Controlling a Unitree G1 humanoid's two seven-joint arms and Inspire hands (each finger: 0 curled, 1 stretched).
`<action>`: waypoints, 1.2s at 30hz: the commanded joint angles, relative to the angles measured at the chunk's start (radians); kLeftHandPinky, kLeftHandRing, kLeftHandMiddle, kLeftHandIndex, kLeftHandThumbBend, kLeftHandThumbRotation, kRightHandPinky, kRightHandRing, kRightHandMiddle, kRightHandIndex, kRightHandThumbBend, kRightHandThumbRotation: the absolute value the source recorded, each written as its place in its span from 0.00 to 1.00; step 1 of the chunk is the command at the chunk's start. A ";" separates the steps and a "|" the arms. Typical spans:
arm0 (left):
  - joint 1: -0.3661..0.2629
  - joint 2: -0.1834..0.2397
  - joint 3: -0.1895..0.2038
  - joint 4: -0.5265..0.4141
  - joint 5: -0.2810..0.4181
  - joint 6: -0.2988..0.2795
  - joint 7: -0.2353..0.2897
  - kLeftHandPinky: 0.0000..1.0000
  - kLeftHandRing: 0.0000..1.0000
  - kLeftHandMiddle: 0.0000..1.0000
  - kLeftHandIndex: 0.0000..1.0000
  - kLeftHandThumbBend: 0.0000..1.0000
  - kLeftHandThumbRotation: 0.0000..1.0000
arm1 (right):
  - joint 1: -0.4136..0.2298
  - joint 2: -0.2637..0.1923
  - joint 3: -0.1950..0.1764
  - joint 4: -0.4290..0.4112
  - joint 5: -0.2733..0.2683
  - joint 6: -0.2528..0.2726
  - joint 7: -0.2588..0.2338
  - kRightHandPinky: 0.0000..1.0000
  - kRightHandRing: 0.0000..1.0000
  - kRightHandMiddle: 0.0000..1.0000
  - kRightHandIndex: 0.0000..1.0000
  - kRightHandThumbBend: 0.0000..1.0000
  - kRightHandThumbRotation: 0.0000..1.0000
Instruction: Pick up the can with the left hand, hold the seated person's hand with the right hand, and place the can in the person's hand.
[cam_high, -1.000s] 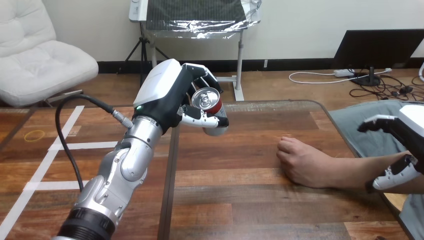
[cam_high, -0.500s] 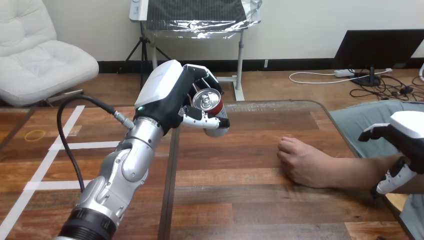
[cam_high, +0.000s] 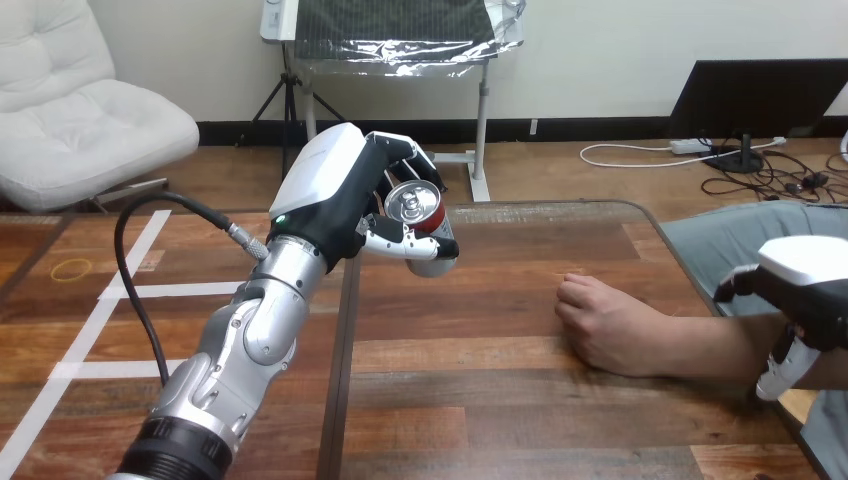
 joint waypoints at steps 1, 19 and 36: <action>-0.075 0.005 0.006 -0.026 0.003 -0.004 0.008 0.30 0.36 0.44 0.49 0.61 0.00 | -0.127 -0.032 0.042 0.063 -0.034 -0.010 0.007 0.89 0.91 0.89 0.85 0.79 0.10; -0.066 0.017 0.012 -0.021 0.000 -0.019 0.013 0.31 0.37 0.45 0.50 0.62 0.00 | -0.215 0.005 0.139 0.212 -0.077 -0.038 -0.019 0.89 0.89 0.87 0.83 0.75 0.14; -0.060 0.024 0.013 -0.026 0.004 -0.015 0.014 0.31 0.37 0.45 0.50 0.61 0.00 | -0.283 0.045 0.233 0.337 -0.122 -0.035 -0.038 0.89 0.89 0.88 0.84 0.70 0.20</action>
